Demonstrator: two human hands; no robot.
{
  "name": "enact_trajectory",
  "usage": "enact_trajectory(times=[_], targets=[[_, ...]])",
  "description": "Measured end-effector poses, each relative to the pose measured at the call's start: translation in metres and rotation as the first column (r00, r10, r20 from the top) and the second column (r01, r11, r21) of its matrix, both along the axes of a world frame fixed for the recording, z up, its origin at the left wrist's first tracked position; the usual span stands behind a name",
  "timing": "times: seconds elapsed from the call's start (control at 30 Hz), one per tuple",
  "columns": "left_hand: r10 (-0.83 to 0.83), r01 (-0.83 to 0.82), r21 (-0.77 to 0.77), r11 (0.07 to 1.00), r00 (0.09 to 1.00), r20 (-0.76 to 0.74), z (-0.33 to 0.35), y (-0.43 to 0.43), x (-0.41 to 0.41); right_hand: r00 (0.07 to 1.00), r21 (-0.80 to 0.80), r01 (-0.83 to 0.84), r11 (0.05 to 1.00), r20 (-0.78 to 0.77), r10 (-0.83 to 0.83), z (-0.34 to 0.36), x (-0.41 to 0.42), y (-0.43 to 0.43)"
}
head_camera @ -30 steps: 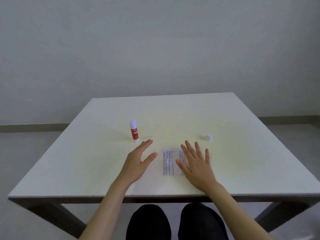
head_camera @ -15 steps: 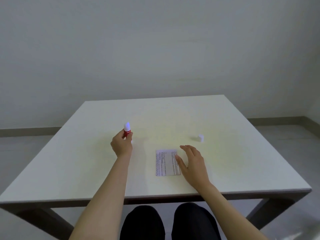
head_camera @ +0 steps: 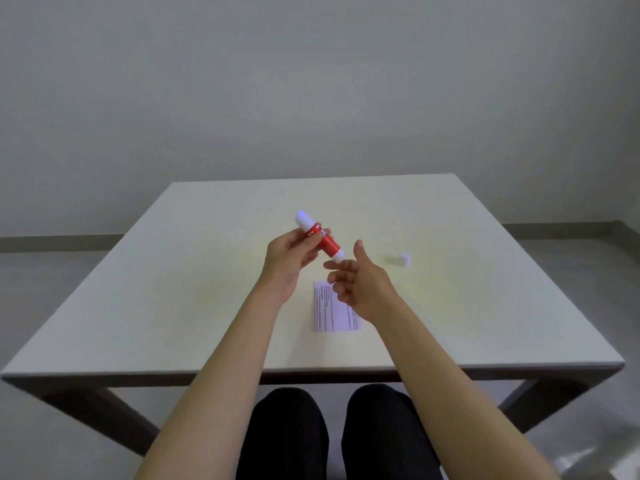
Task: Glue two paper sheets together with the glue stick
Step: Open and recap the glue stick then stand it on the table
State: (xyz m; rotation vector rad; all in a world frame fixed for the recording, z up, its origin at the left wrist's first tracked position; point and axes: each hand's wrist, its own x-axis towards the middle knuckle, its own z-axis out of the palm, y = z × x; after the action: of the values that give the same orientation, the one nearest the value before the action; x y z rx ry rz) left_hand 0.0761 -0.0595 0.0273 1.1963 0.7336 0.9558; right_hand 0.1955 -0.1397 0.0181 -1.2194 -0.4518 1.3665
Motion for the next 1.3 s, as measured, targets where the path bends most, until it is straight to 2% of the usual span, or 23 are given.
enact_trajectory(times=[0.13,0.27,0.33,0.37,0.4,0.43,0.5,0.53,0.57,0.6,0.67,0.73,0.8,0.87,0.9,0.93,0.97,1.03,1.07,1.13,1.2,1.23,1.3], targets=[[0.013,-0.014,0.005,1.0,0.998,0.061,0.0,-0.004,-0.003,0.969,0.083,-0.011,0.996,-0.246,0.031,0.002,0.0,-0.004],[0.021,-0.022,0.008,1.0,0.992,0.123,0.007,-0.005,-0.003,0.951,0.181,0.067,0.981,-0.311,-0.008,0.009,-0.001,-0.005],[0.032,-0.036,0.038,0.999,0.993,0.113,0.009,-0.005,-0.002,0.99,0.316,0.107,0.943,-0.122,-0.072,0.009,-0.004,-0.005],[0.039,-0.044,0.05,0.998,0.993,0.108,0.01,-0.006,-0.002,0.978,0.399,0.102,0.911,0.129,-0.166,0.007,-0.007,-0.006],[0.043,-0.049,0.052,0.997,0.993,0.112,0.011,-0.007,-0.002,0.844,0.479,0.084,0.874,0.432,-0.318,0.001,-0.009,-0.007],[0.045,-0.051,0.048,0.998,0.992,0.12,0.01,-0.008,-0.001,0.605,0.546,0.036,0.837,0.655,-0.453,-0.005,-0.011,-0.008],[0.039,-0.044,0.036,0.998,0.99,0.133,0.009,-0.012,0.0,0.254,0.615,-0.07,0.786,0.772,-0.582,-0.016,-0.012,-0.009],[0.034,-0.039,0.031,0.999,0.99,0.135,0.009,-0.013,0.001,0.232,0.623,-0.072,0.779,0.77,-0.595,-0.019,-0.011,-0.008],[0.031,-0.035,0.026,0.999,0.99,0.137,0.009,-0.013,0.002,0.328,0.6,-0.015,0.8,0.759,-0.562,-0.02,-0.009,-0.008],[0.03,-0.034,0.023,0.999,0.99,0.139,0.009,-0.013,0.001,0.527,0.525,0.076,0.848,0.701,-0.481,-0.015,-0.007,-0.008],[0.03,-0.035,0.035,0.999,0.991,0.131,0.01,-0.012,0.0,0.942,0.232,0.114,0.966,0.285,-0.18,0.0,-0.002,-0.008],[0.031,-0.035,0.039,0.999,0.992,0.12,0.01,-0.011,-0.001,0.993,0.066,-0.065,0.996,-0.099,0.072,0.008,0.007,-0.009],[0.031,-0.035,0.024,0.999,0.99,0.14,0.01,-0.012,-0.002,0.975,0.119,-0.116,0.986,-0.175,0.135,0.011,0.01,-0.009],[0.037,-0.039,0.011,0.999,0.987,0.157,0.011,-0.012,-0.001,0.997,0.261,-0.048,0.964,-0.044,0.061,0.01,0.004,-0.009],[0.041,-0.042,0.002,0.999,0.986,0.163,0.012,-0.012,-0.001,0.983,0.362,-0.007,0.932,0.173,-0.06,0.005,0.0,-0.01],[0.043,-0.042,-0.01,0.999,0.984,0.172,0.012,-0.012,0.0,0.858,0.456,0.007,0.89,0.454,-0.24,-0.001,-0.003,-0.01],[0.041,-0.037,-0.021,0.999,0.983,0.181,0.012,-0.013,0.0,0.61,0.531,-0.023,0.847,0.678,-0.409,-0.008,-0.005,-0.01],[0.032,-0.029,-0.017,0.999,0.983,0.179,0.013,-0.012,0.001,0.225,0.611,-0.122,0.782,0.785,-0.578,-0.018,-0.003,-0.01],[0.031,-0.03,-0.007,1.0,0.985,0.168,0.013,-0.012,0.001,0.212,0.625,-0.114,0.772,0.775,-0.596,-0.019,-0.002,-0.01],[0.042,-0.044,0.006,0.999,0.988,0.147,0.012,-0.011,0.0,0.545,0.527,0.036,0.849,0.702,-0.459,-0.01,-0.003,-0.011],[0.046,-0.049,0.016,0.999,0.99,0.131,0.012,-0.009,-0.002,0.948,0.281,0.085,0.956,0.273,-0.164,0.006,-0.004,-0.009],[0.04,-0.042,0.018,0.999,0.991,0.127,0.011,-0.009,-0.002,0.999,0.174,0.027,0.984,0.039,-0.035,0.011,-0.003,-0.008],[0.026,-0.028,0.014,1.0,0.991,0.13,0.011,-0.01,-0.002,0.987,0.128,-0.049,0.991,-0.146,0.068,0.015,0.001,-0.007]])
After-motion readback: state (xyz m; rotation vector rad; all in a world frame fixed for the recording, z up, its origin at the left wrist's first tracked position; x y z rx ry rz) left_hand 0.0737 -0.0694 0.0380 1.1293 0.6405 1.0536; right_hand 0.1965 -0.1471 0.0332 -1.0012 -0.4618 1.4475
